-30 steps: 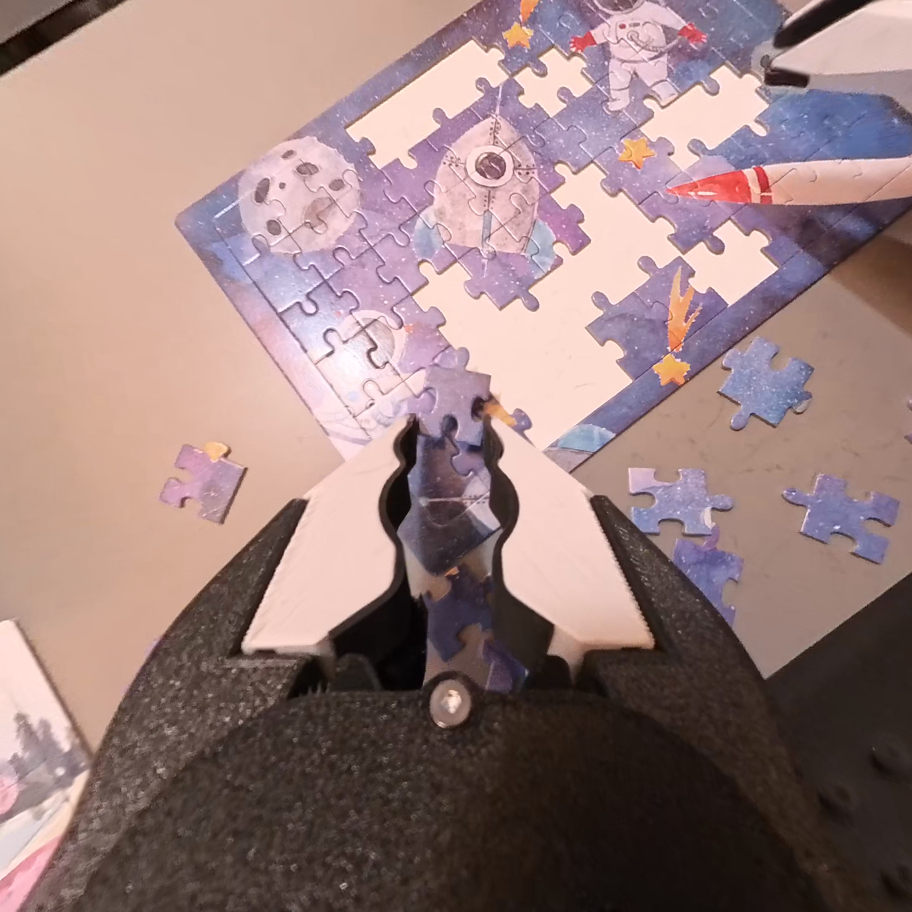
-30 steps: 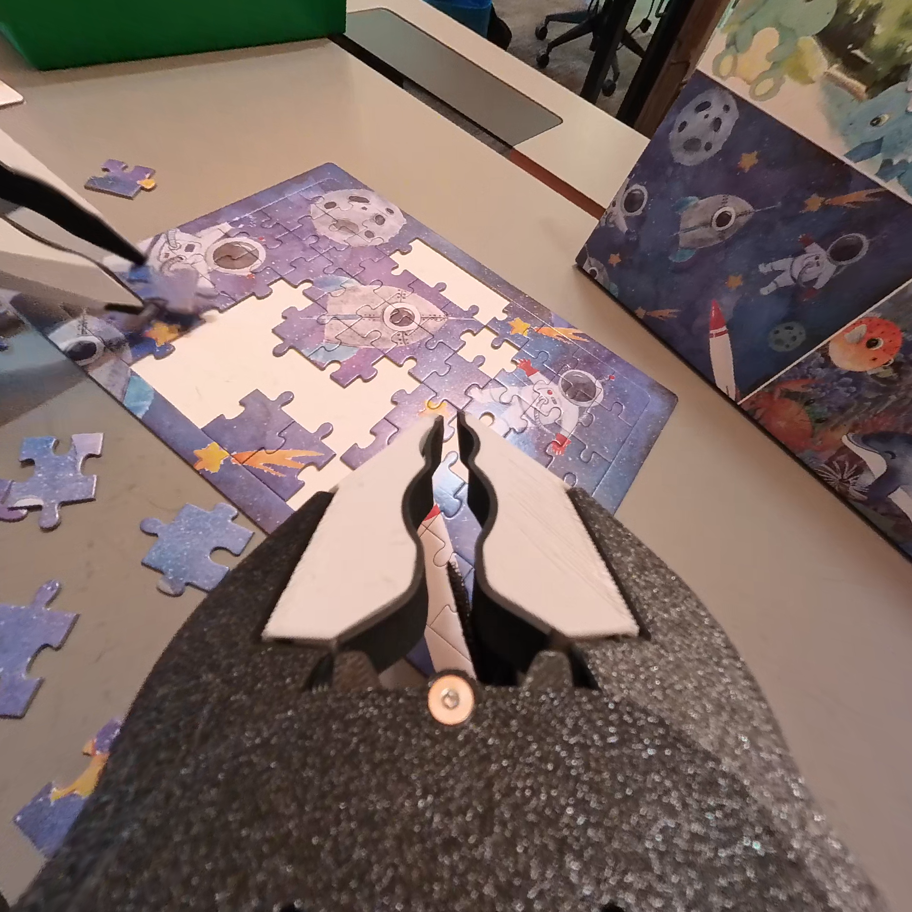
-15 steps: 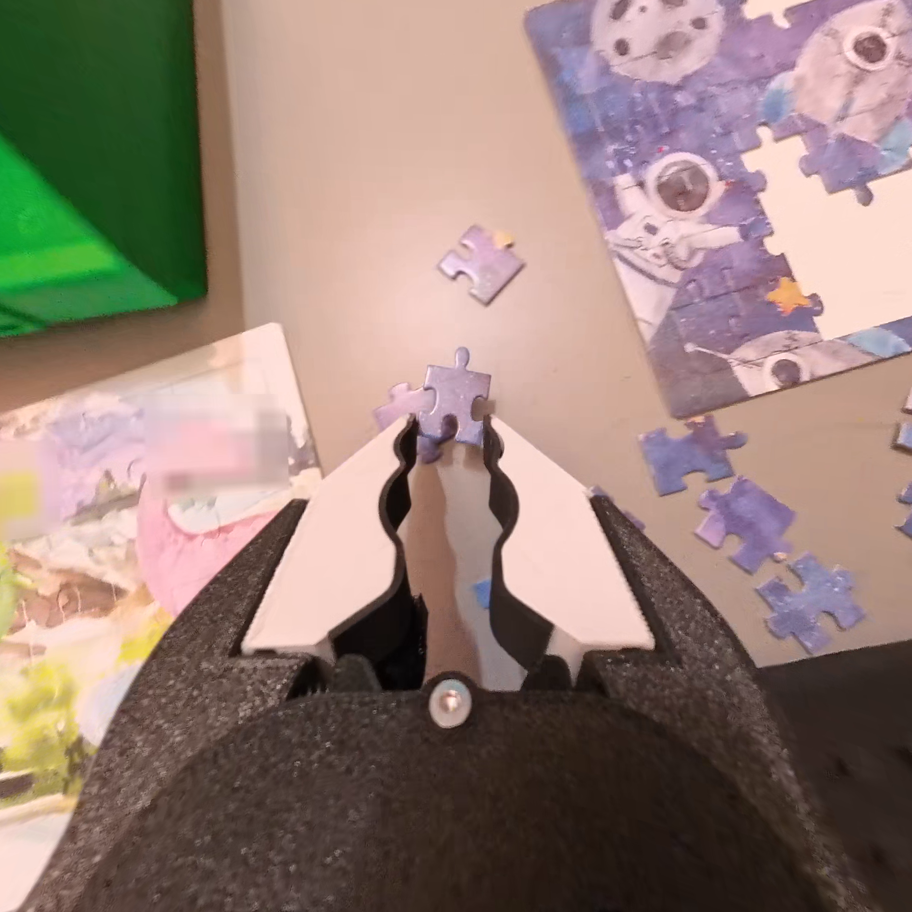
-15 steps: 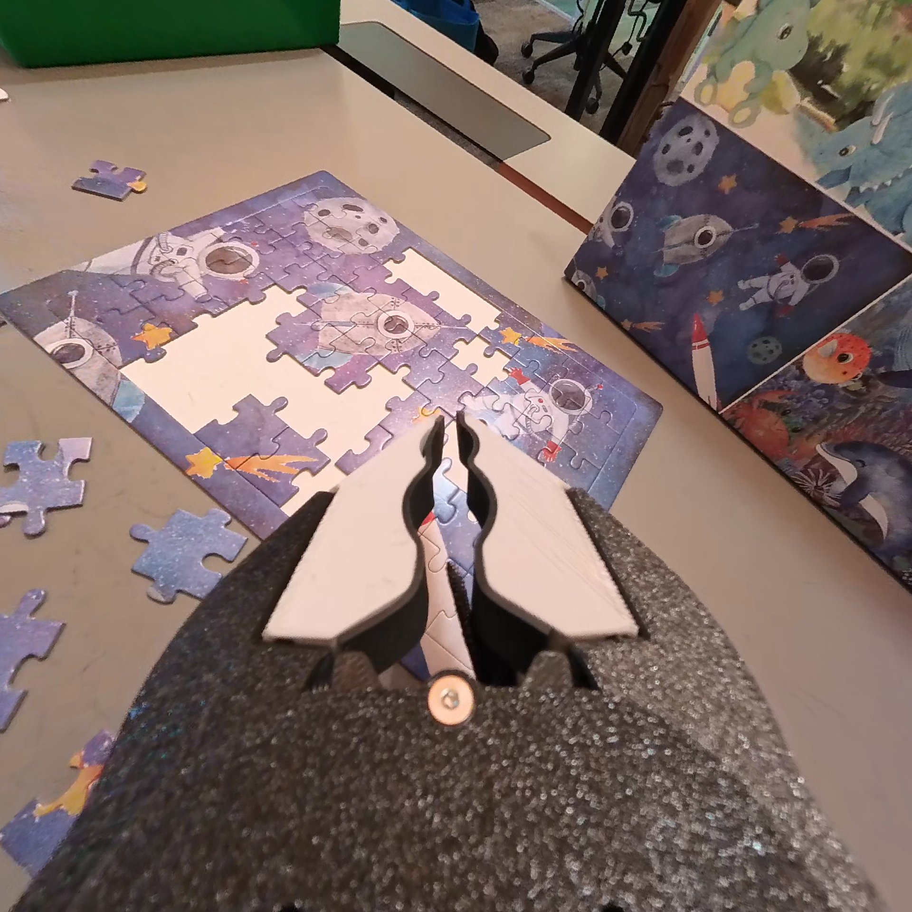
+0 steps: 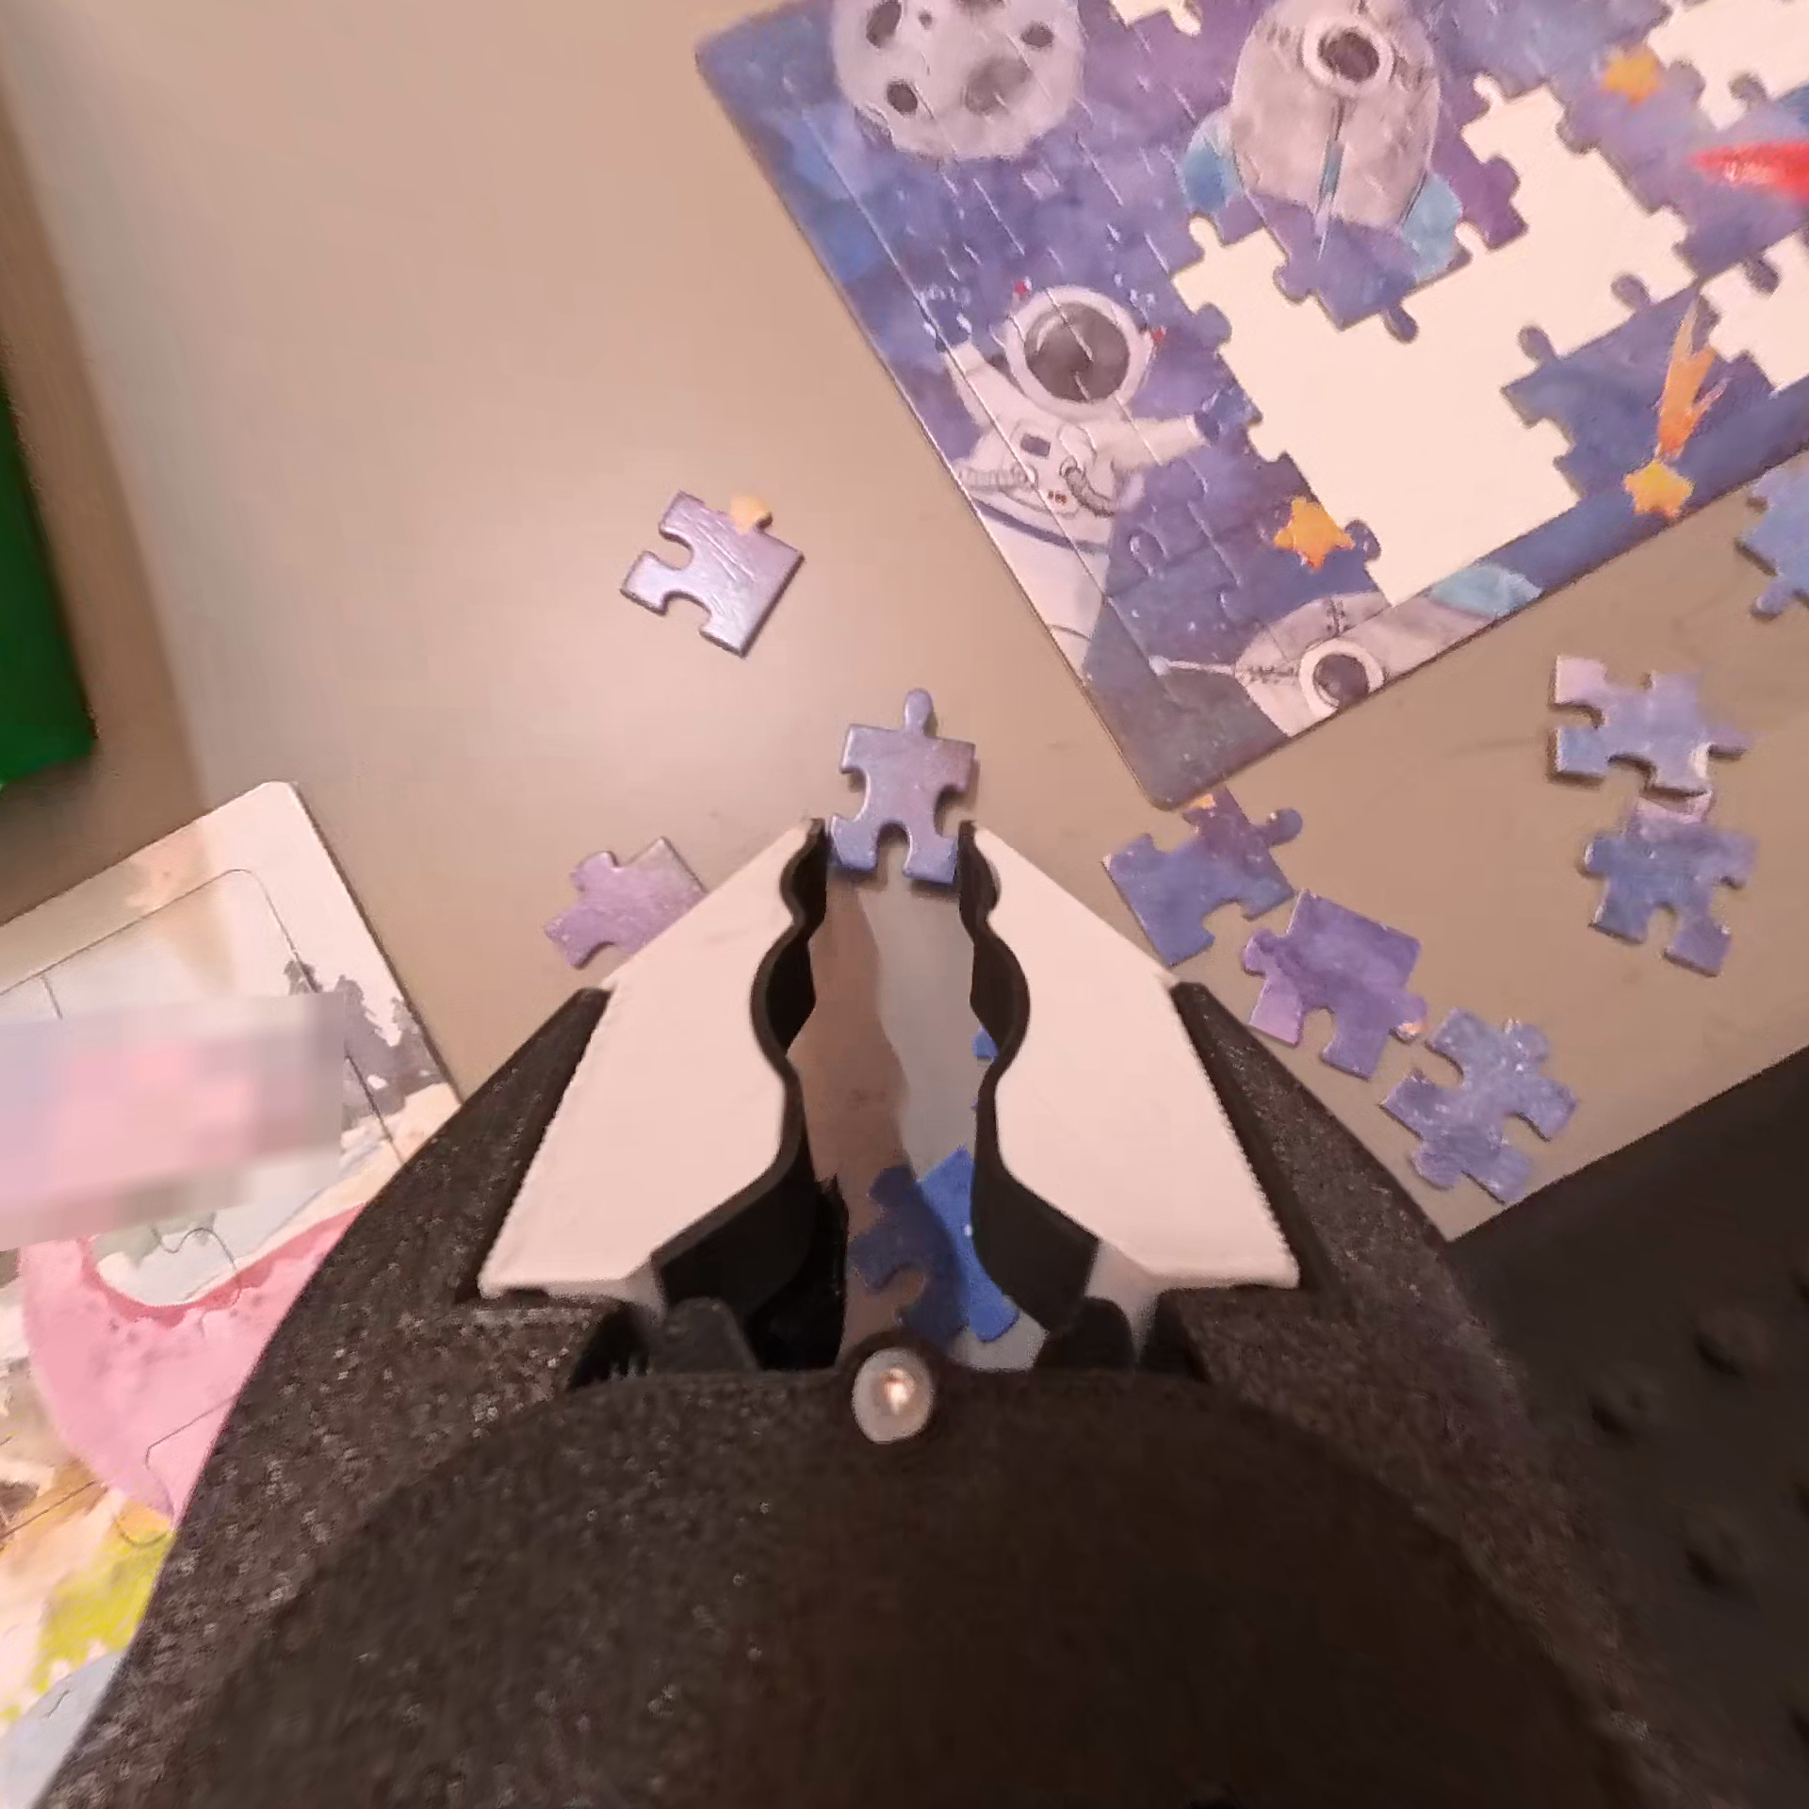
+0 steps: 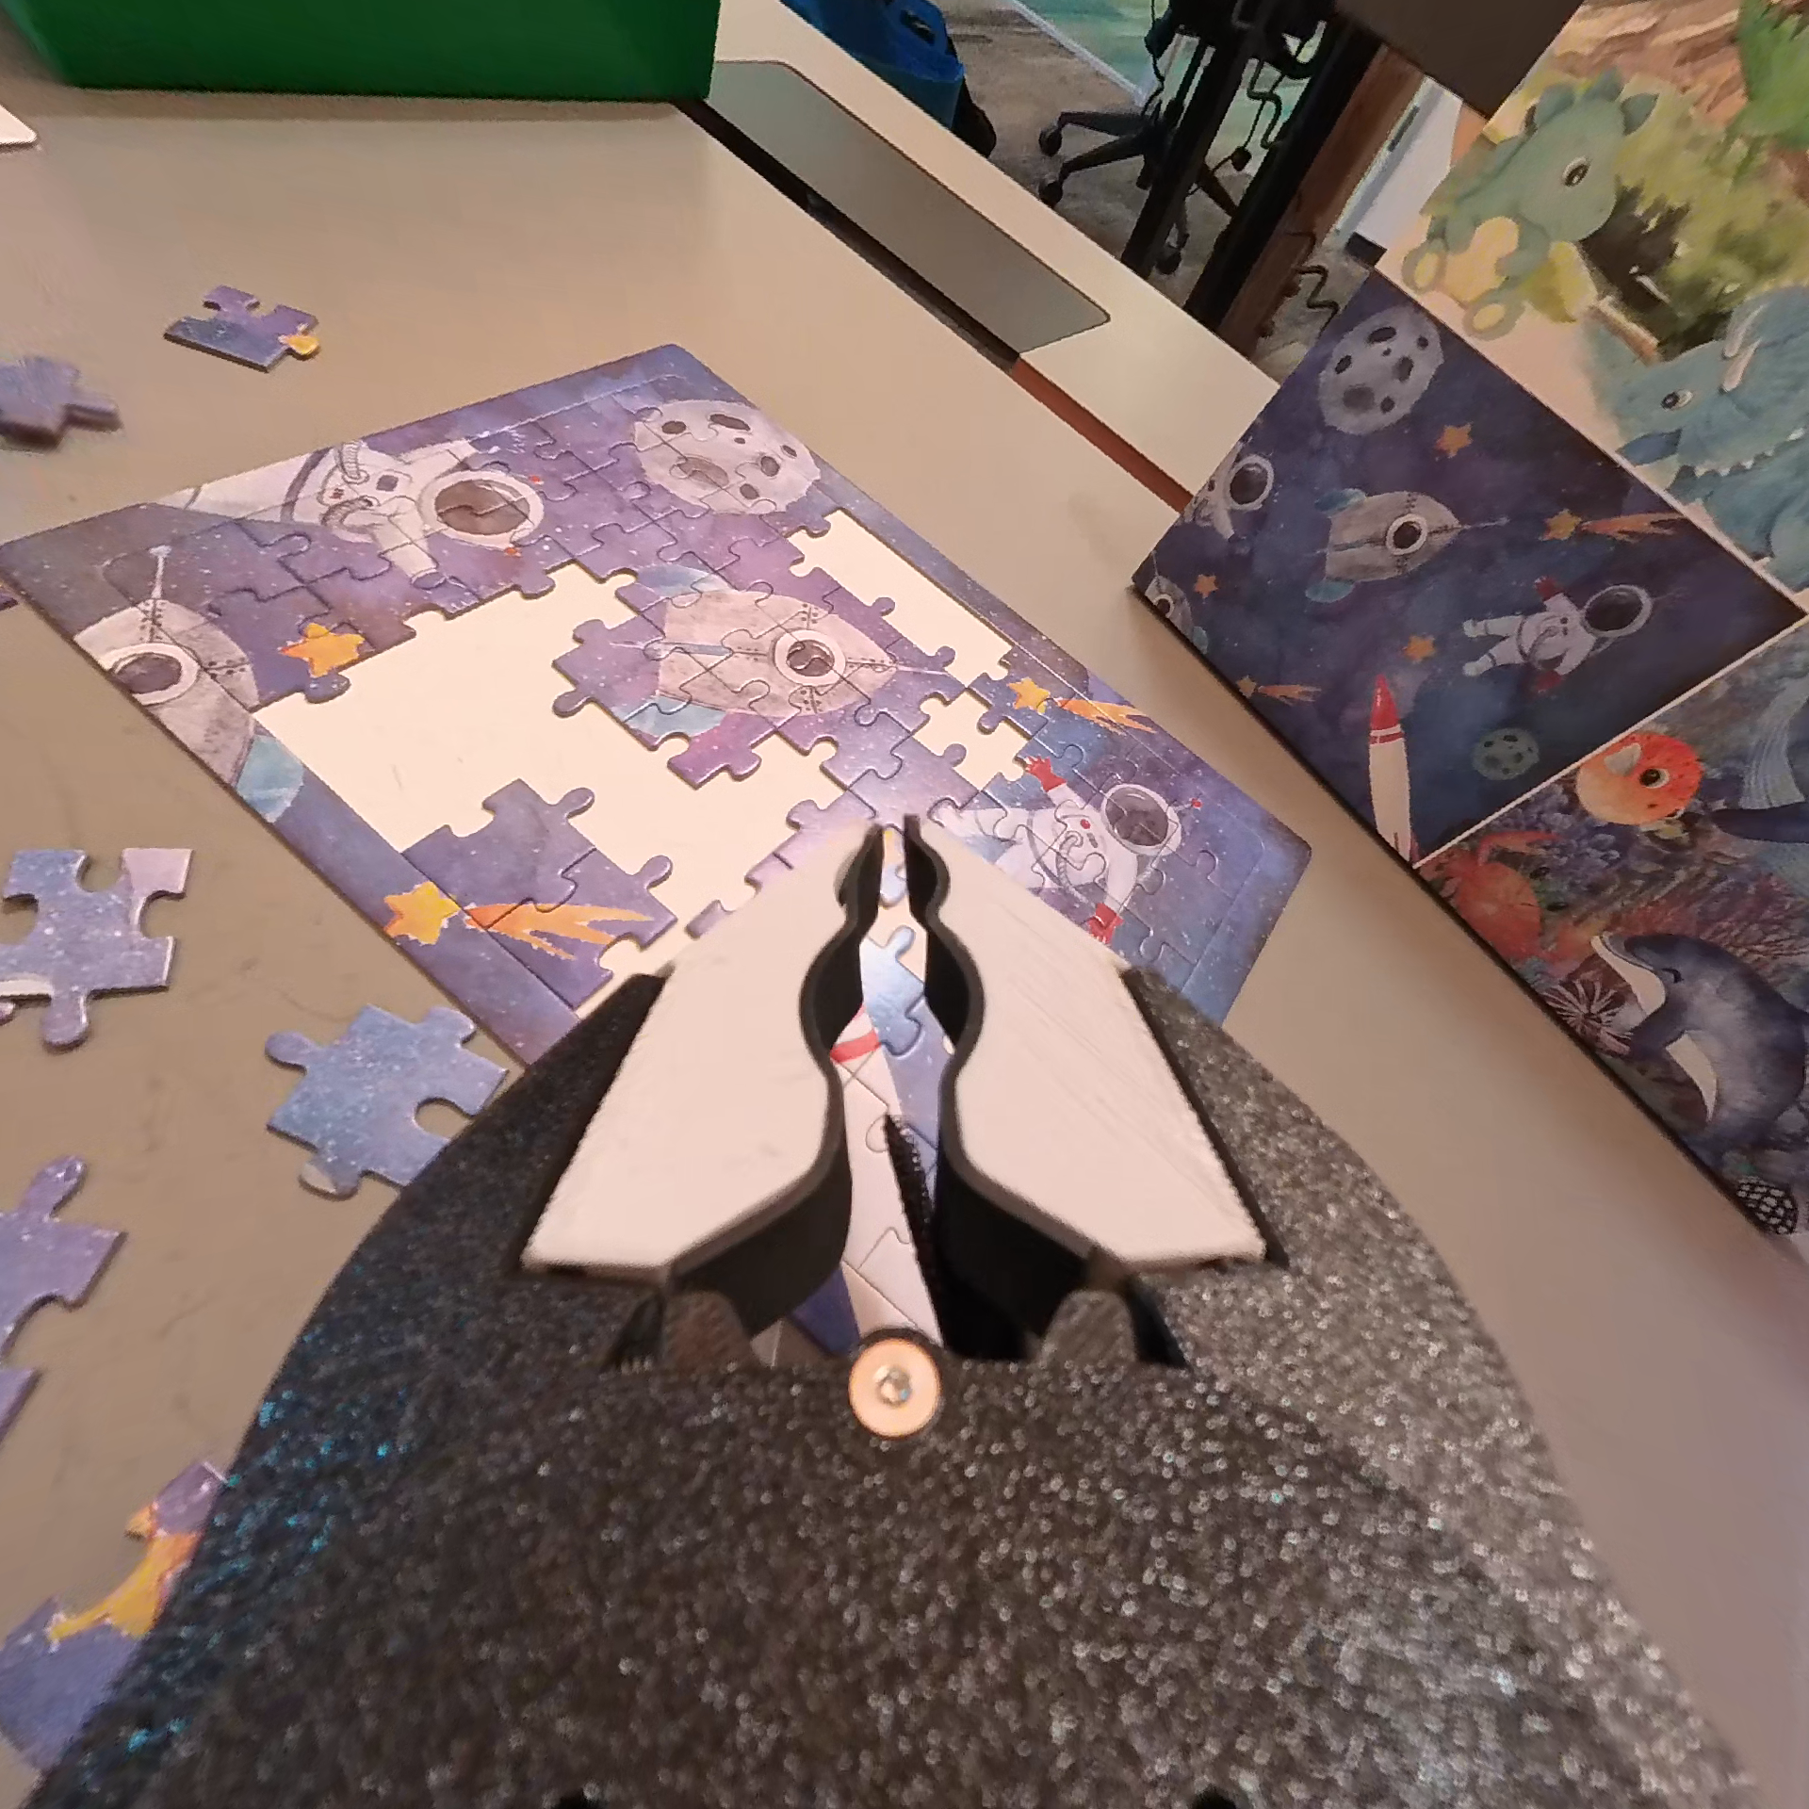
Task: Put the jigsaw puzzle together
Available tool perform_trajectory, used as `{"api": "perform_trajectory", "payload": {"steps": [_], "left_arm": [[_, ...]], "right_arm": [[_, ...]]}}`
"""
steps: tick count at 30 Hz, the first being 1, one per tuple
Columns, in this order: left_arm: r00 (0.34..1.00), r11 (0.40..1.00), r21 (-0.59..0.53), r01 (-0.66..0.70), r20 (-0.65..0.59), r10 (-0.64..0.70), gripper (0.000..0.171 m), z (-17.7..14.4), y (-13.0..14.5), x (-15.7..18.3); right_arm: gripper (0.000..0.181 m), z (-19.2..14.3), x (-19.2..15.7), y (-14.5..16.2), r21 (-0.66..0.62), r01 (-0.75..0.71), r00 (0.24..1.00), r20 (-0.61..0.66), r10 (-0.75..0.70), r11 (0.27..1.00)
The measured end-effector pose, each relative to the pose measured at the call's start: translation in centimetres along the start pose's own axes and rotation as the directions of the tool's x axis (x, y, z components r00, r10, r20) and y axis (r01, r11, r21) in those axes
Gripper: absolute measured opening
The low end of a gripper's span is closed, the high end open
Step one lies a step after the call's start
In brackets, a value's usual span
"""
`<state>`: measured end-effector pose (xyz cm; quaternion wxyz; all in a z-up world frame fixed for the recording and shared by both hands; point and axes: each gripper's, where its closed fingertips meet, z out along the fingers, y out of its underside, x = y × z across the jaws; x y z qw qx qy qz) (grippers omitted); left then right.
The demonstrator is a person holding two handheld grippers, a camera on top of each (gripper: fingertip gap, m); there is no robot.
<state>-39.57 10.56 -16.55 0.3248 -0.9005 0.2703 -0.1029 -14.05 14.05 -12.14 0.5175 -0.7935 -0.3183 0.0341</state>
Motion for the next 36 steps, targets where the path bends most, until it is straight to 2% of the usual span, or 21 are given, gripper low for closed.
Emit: {"api": "perform_trajectory", "payload": {"steps": [6, 8, 10, 12, 16, 20, 25, 31, 36], "left_arm": [[0.999, 0.999, 0.037, 0.036, -0.01, -0.036, 0.028, -0.5, -0.1, -0.8], [0.998, 0.998, 0.035, 0.055, -0.002, -0.055, 0.04, -1.1, 0.2, -1.4], [0.997, 0.997, 0.034, 0.071, 0.013, -0.072, 0.042, -2.5, 0.9, -2.2], [0.997, 0.998, 0.016, 0.057, -0.042, -0.057, 0.041, -3.9, 2.0, -1.5], [0.991, 0.995, -0.057, -0.077, -0.116, 0.07, 0.035, -5.7, 5.3, 0.2], [0.989, 0.989, -0.136, -0.059, -0.144, 0.039, 0.04, -5.7, 7.2, 0.6], [0.997, 0.984, -0.169, -0.051, -0.062, 0.041, 0.05, -5.4, 7.5, 1.1], [0.999, 0.98, -0.192, -0.046, -0.03, 0.041, 0.031, -4.9, 6.9, 2.2], [1.0, 0.975, -0.219, -0.021, -0.025, 0.016, 0.03, -4.8, 6.8, 2.1]], "right_arm": [[0.004, 0.0, -0.2, 0.1, -0.006, -0.017, 1.0, 0.016, 0.018, 1.0], [0.004, -0.1, 0.0, 0.1, -0.002, -0.023, 1.0, 0.014, 0.023, 1.0], [0.004, -0.6, 0.5, 0.0, 0.008, -0.052, 0.999, 0.012, 0.052, 0.999], [0.004, -1.0, 1.5, 0.2, 0.016, -0.09, 0.996, -0.001, 0.09, 0.996], [0.004, -1.2, 3.0, 0.9, 0.003, -0.171, 0.985, -0.02, 0.171, 0.985], [0.004, -0.9, 2.3, 1.1, -0.008, -0.15, 0.989, -0.007, 0.15, 0.989], [0.004, -0.6, 1.7, 1.1, -0.016, -0.115, 0.993, 0.002, 0.115, 0.993], [0.004, -0.8, 1.6, 0.9, -0.006, -0.129, 0.991, 0.018, 0.129, 0.992], [0.004, -0.7, 1.3, 0.8, -0.008, -0.134, 0.99, 0.034, 0.135, 0.991]]}}
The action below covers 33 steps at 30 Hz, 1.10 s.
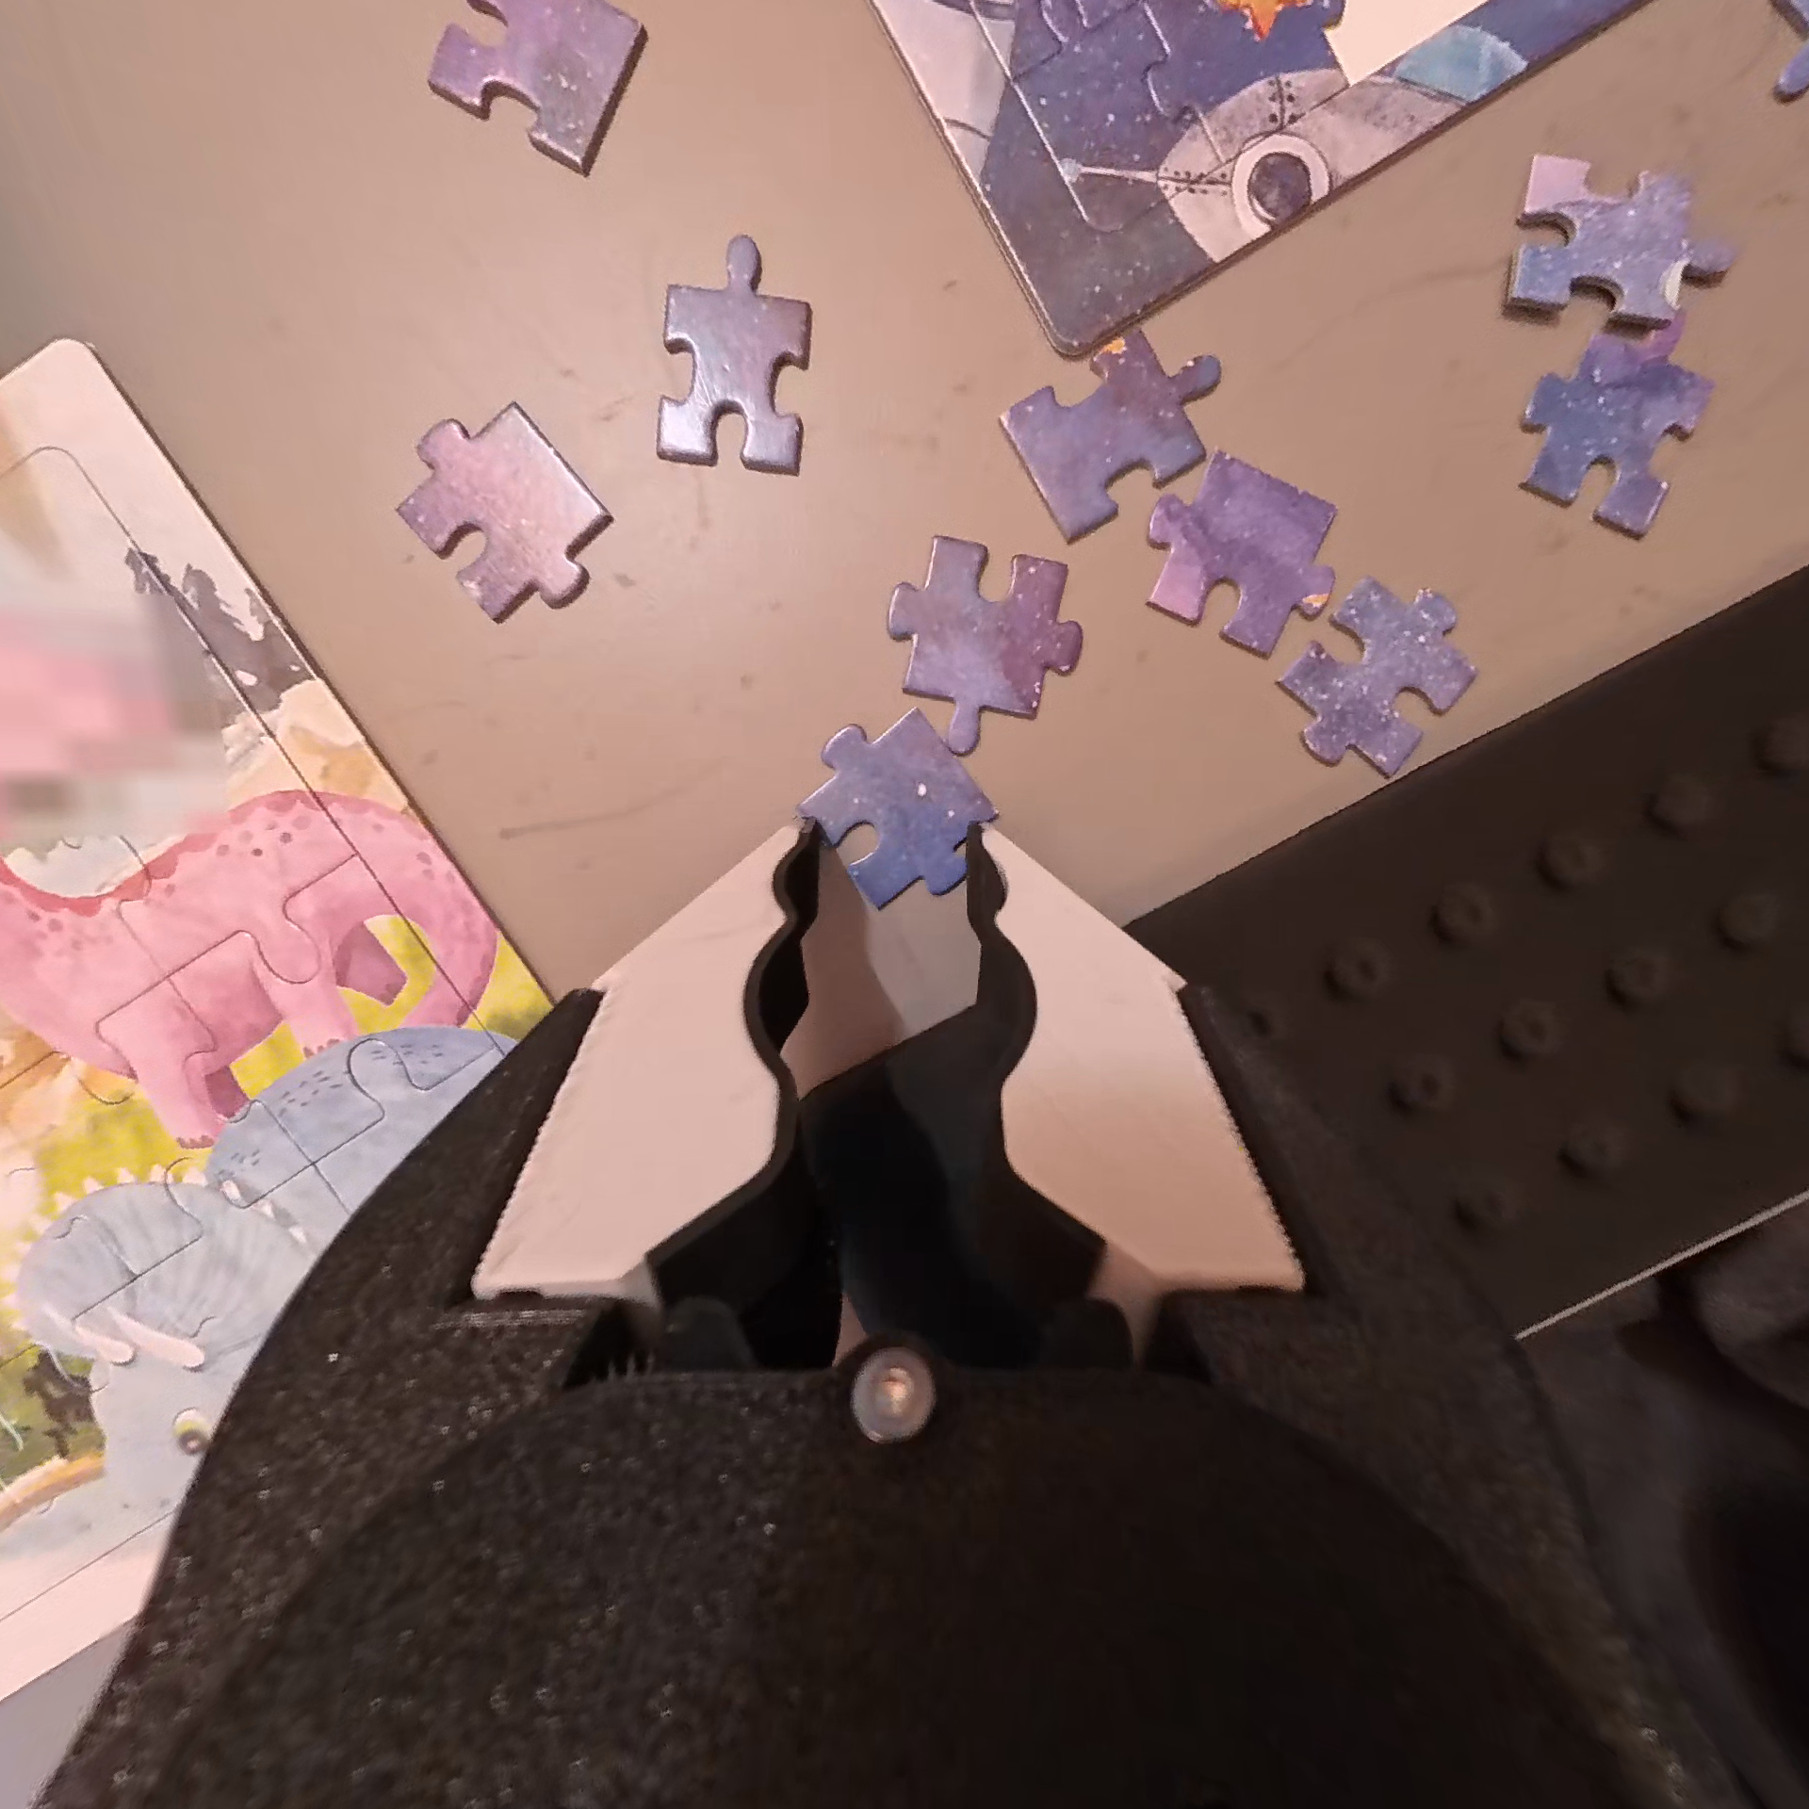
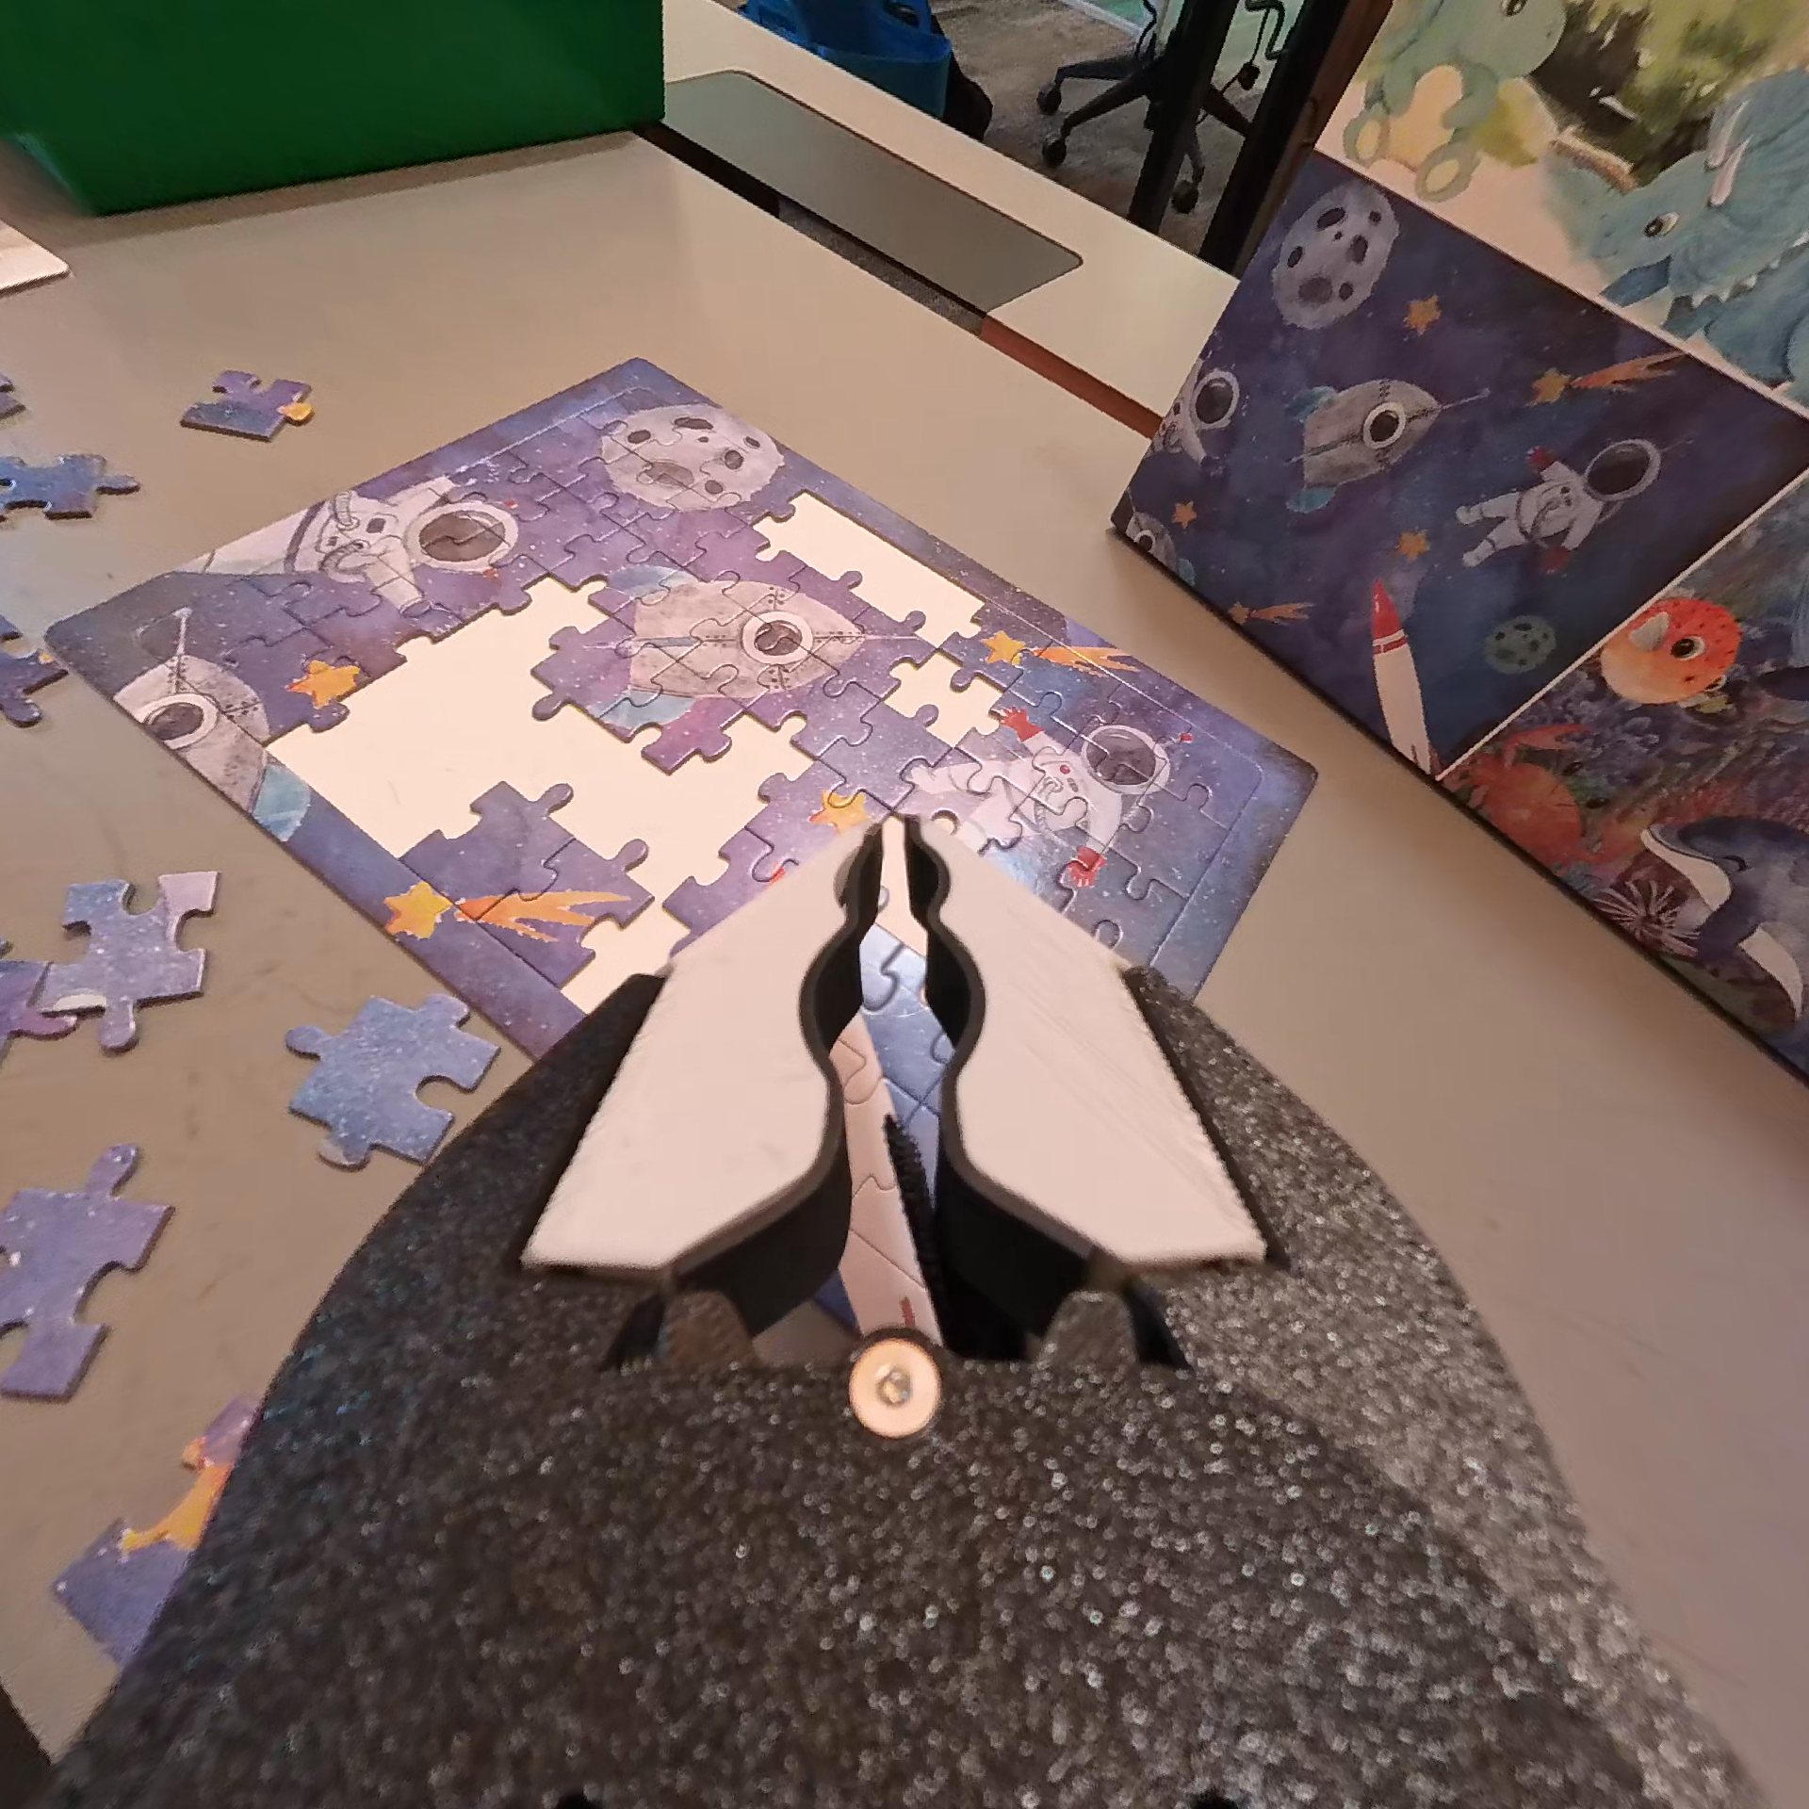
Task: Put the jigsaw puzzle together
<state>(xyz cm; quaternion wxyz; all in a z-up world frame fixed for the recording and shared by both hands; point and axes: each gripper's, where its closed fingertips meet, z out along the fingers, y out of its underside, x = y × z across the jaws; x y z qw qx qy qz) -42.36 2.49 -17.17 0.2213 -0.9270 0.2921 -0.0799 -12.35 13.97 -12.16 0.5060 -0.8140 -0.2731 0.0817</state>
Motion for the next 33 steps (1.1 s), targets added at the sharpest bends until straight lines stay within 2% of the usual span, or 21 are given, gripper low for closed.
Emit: {"api": "perform_trajectory", "payload": {"steps": [3, 4, 5, 13, 14, 16, 20, 24, 30, 31, 32, 33], "left_arm": [[0.999, 0.999, -0.018, -0.036, 0.024, 0.037, 0.024, 0.0, -0.2, -0.1], [0.998, 0.999, -0.018, -0.049, 0.049, 0.05, 0.0, 0.0, -0.4, -0.4], [0.996, 0.998, -0.015, -0.06, 0.066, 0.061, 0.0, 0.0, -0.6, -0.5], [0.992, 0.996, -0.055, -0.071, 0.098, 0.076, 0.006, -0.4, -0.4, -1.2], [0.992, 0.998, -0.051, -0.046, 0.114, 0.052, 0.012, -0.4, -0.5, -1.6], [0.989, 1.0, -0.023, 0.018, 0.148, -0.015, 0.035, -0.5, -1.0, -2.4], [0.984, 0.993, 0.032, 0.115, 0.135, -0.119, 0.05, 0.2, -1.4, -3.0], [0.982, 0.987, 0.056, 0.153, 0.101, -0.158, 0.05, 0.7, -1.5, -3.6], [0.993, 0.993, 0.058, 0.102, 0.052, -0.105, 0.044, 0.8, -1.5, -3.5], [0.994, 0.994, 0.056, 0.095, 0.047, -0.097, 0.041, 0.7, -1.4, -3.5], [0.996, 0.995, 0.052, 0.081, 0.04, -0.083, 0.032, 0.7, -1.3, -3.4], [0.997, 0.997, 0.052, 0.063, 0.04, -0.065, 0.031, 0.6, -1.3, -3.4]], "right_arm": [[0.004, 0.0, -0.1, 0.0, 0.001, -0.003, 1.0, 0.008, 0.003, 1.0], [0.004, 0.0, -0.2, -0.1, 0.002, -0.004, 1.0, 0.01, 0.004, 1.0], [0.004, 0.0, -0.2, -0.1, 0.003, -0.007, 1.0, 0.013, 0.007, 1.0], [0.004, 0.0, -0.3, 0.0, -0.003, -0.008, 1.0, 0.019, 0.008, 1.0], [0.004, 0.1, -0.3, 0.1, -0.005, -0.007, 1.0, 0.02, 0.007, 1.0], [0.004, 0.1, -0.4, 0.1, -0.01, -0.002, 1.0, 0.02, 0.002, 1.0], [0.004, 0.2, -0.5, 0.2, -0.014, 0.004, 1.0, 0.021, -0.003, 1.0], [0.004, 0.2, -0.4, 0.3, -0.015, 0.005, 1.0, 0.02, -0.004, 1.0], [0.004, 0.2, -0.4, 0.3, -0.018, 0.003, 1.0, 0.021, -0.003, 1.0], [0.004, 0.2, -0.4, 0.3, -0.019, 0.003, 1.0, 0.021, -0.003, 1.0], [0.004, 0.2, -0.4, 0.3, -0.019, 0.002, 1.0, 0.022, -0.002, 1.0], [0.004, 0.2, -0.4, 0.4, -0.02, 0.002, 1.0, 0.022, -0.002, 1.0]]}}
